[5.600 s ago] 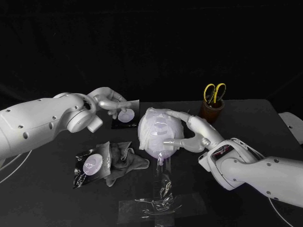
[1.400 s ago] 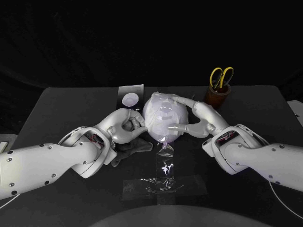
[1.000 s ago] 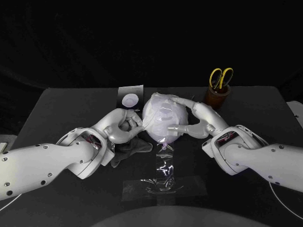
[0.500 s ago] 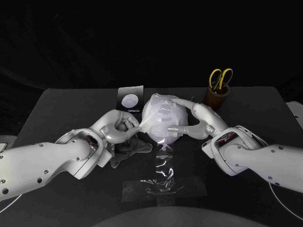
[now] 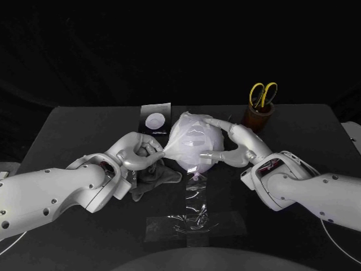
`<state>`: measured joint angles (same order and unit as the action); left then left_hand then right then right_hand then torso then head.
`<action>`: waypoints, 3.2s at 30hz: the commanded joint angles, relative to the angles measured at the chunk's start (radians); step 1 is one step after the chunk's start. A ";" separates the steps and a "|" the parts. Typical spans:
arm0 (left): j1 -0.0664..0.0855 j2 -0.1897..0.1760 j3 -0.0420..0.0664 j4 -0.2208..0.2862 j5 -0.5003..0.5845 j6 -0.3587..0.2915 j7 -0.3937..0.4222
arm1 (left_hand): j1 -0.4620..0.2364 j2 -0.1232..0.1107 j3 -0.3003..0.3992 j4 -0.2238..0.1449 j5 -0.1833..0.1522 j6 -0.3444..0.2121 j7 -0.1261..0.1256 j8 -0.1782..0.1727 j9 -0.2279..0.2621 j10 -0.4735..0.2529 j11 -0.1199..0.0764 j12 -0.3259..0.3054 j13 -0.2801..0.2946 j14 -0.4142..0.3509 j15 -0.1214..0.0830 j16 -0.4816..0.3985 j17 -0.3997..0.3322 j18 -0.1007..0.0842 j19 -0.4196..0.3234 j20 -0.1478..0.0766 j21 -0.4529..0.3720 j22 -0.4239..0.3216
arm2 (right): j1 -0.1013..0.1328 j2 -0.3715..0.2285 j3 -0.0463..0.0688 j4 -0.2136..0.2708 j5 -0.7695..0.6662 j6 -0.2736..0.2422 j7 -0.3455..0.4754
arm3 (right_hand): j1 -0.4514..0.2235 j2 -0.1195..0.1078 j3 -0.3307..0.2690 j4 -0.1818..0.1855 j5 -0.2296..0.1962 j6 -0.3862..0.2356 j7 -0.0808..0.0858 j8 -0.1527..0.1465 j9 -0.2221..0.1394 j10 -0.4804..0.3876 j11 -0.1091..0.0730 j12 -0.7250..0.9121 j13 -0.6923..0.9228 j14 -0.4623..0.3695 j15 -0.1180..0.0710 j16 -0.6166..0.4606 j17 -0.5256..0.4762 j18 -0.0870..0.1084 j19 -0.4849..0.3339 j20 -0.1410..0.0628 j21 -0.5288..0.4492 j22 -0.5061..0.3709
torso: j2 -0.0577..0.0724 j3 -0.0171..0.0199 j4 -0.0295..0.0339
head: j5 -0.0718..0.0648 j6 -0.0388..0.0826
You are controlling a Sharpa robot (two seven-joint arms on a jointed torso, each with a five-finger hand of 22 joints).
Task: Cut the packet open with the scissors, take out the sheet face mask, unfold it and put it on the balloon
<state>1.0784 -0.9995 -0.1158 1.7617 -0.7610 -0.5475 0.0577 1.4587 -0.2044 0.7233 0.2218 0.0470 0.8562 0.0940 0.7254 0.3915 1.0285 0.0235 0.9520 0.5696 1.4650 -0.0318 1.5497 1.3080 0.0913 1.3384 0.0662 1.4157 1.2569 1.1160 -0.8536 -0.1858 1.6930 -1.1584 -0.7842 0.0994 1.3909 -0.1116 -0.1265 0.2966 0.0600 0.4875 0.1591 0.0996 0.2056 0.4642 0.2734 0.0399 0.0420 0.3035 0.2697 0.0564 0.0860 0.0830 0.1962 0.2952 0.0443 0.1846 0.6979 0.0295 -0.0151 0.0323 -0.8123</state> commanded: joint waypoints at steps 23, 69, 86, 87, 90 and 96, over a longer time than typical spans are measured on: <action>0.000 -0.004 0.003 -0.024 0.055 0.078 0.002 | -0.127 -0.087 -0.112 -0.046 0.005 -0.124 0.057 -0.097 -0.026 -0.103 0.048 -0.058 -0.017 0.034 0.039 -0.055 0.093 0.010 -0.108 0.024 -0.074 -0.132 | -0.006 0.002 -0.004 -0.003 -0.004 0.034 -0.007 | -0.001 0.007 0.007 -0.002 -0.005 0.005 0.139 0.003 0.002 -0.004 0.000 0.002 0.001 -0.005 -0.001 -0.007 -0.001 0.005 0.005 -0.001 0.006 0.001 | 0.001 0.0007 -0.0004 | -0.001 0.010; 0.001 0.012 0.039 -0.032 0.020 0.129 0.095 | -0.141 -0.061 -0.296 -0.014 0.003 -0.012 0.049 -0.175 -0.149 -0.145 0.058 -0.187 -0.213 -0.127 0.051 -0.150 -0.206 0.056 -0.275 0.053 -0.236 -0.349 | -0.008 0.005 -0.004 -0.003 -0.002 0.041 -0.005 | 0.002 0.009 0.008 -0.002 -0.005 0.004 0.139 0.002 -0.001 -0.007 0.000 0.002 0.001 -0.006 0.000 -0.008 -0.002 0.005 0.008 -0.001 0.008 0.003 | 0.000 0.0002 -0.0005 | -0.002 0.003; 0.001 0.023 0.039 -0.047 0.010 0.095 0.065 | -0.105 -0.040 -0.322 -0.013 0.003 0.030 0.039 -0.191 -0.164 -0.119 0.048 -0.151 -0.203 -0.091 0.043 -0.114 -0.156 0.043 -0.217 0.047 -0.188 -0.280 | -0.008 0.005 -0.004 -0.002 -0.001 0.041 -0.005 | 0.002 0.009 0.008 -0.002 -0.006 0.003 0.139 0.002 -0.001 -0.007 0.000 0.002 0.001 -0.006 0.000 -0.008 -0.002 0.005 0.010 -0.001 0.008 0.004 | 0.000 0.0002 -0.0004 | -0.005 0.004; 0.001 0.024 0.039 -0.048 0.010 0.092 0.064 | -0.103 -0.038 -0.323 -0.013 0.003 0.034 0.037 -0.190 -0.164 -0.117 0.047 -0.148 -0.202 -0.089 0.042 -0.112 -0.152 0.042 -0.214 0.047 -0.185 -0.276 | -0.008 0.005 -0.004 -0.002 -0.001 0.041 -0.005 | 0.002 0.009 0.008 -0.002 -0.006 0.003 0.139 0.002 -0.001 -0.007 0.000 0.002 0.001 -0.006 0.000 -0.008 -0.002 0.005 0.010 -0.001 0.008 0.004 | 0.000 0.0004 -0.0003 | -0.006 0.004; 0.001 0.024 0.039 -0.050 0.010 0.083 0.059 | -0.099 -0.035 -0.326 -0.011 0.003 0.044 0.034 -0.188 -0.164 -0.112 0.044 -0.139 -0.198 -0.078 0.039 -0.104 -0.136 0.041 -0.207 0.045 -0.180 -0.268 | -0.008 0.004 -0.004 -0.002 -0.001 0.042 -0.005 | 0.002 0.009 0.008 -0.002 -0.006 0.003 0.139 0.002 -0.001 -0.007 0.000 0.002 0.001 -0.006 0.000 -0.008 -0.002 0.005 0.010 -0.001 0.008 0.004 | 0.000 0.0004 0.0001 | -0.006 0.004; 0.001 0.027 0.039 -0.053 0.010 0.071 0.049 | -0.088 -0.028 -0.333 -0.009 0.003 0.063 0.025 -0.182 -0.164 -0.103 0.035 -0.119 -0.188 -0.058 0.032 -0.089 -0.109 0.035 -0.181 0.039 -0.158 -0.236 | -0.008 0.004 -0.004 -0.002 0.000 0.042 -0.005 | 0.002 0.009 0.008 -0.002 -0.006 0.003 0.139 0.002 -0.001 -0.007 0.000 0.002 0.001 -0.006 0.000 -0.008 -0.002 0.005 0.010 -0.001 0.008 0.004 | 0.001 -0.0001 -0.0003 | -0.007 0.004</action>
<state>1.0788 -0.9754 -0.0775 1.7074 -0.7454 -0.4590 0.1166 1.3596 -0.2301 0.3973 0.2111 0.0523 0.9126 0.1193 0.5377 0.2281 0.9195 0.0610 0.8289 0.3806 1.4010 0.0007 1.4561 1.1970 0.1446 1.1508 0.1049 1.2542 1.0202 1.1129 -0.8503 -0.1854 1.6917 -1.1571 -0.7810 0.1026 1.3908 -0.1117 -0.1238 0.2938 0.0600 0.4852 0.1568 0.1000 0.2035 0.4624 0.2715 0.0398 0.0416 0.3037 0.2696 0.0525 0.0851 0.0830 0.1999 0.2914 0.0482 0.1876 0.6980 0.0297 -0.0152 0.0252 -0.8082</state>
